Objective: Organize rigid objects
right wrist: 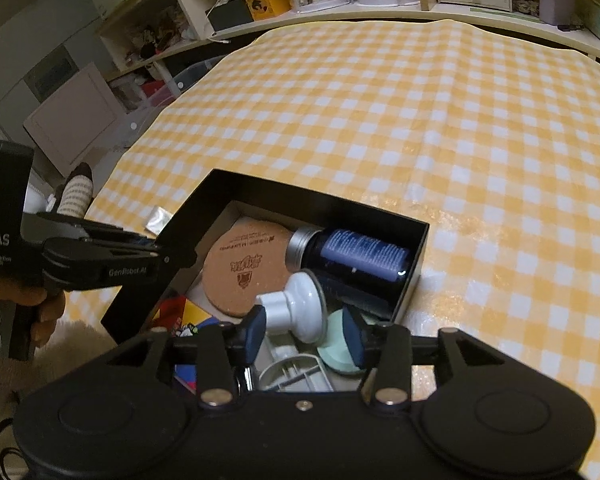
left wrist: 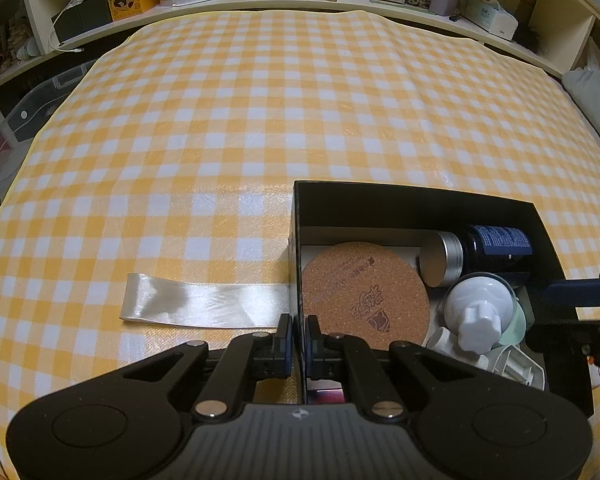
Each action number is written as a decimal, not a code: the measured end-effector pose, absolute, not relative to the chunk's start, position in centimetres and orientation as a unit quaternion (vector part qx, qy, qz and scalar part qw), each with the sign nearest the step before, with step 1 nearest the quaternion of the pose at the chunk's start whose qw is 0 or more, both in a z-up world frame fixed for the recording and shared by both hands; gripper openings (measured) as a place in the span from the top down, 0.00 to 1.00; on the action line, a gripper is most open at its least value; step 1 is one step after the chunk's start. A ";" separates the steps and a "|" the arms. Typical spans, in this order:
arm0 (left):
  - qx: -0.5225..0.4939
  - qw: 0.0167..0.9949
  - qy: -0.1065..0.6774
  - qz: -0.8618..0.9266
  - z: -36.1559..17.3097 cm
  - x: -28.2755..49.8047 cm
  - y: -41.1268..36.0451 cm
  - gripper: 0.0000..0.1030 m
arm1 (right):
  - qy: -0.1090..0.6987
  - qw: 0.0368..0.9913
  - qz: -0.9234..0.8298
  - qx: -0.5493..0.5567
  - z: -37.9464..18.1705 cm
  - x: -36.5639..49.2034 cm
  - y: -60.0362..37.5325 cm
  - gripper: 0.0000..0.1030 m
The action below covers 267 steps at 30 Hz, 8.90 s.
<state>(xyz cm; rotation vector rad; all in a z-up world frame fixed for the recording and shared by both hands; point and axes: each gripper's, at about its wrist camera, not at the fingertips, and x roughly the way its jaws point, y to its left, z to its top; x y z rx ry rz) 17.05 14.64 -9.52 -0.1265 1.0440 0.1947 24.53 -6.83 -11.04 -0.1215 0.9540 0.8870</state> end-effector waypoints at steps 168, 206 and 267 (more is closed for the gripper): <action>-0.057 0.860 0.499 0.088 -9.9 17.0 13.6 0.93 | 0.422 0.791 0.431 -0.107 -10.8 24.2 -0.4 0.53; -0.058 0.860 0.499 0.087 -9.9 16.9 13.9 0.93 | 0.375 0.861 0.344 -0.008 -4.0 16.5 -13.3 0.14; -0.022 0.959 0.255 0.120 -0.3 -5.4 2.0 0.00 | 0.238 0.935 0.264 -0.006 -5.3 5.3 -20.6 0.00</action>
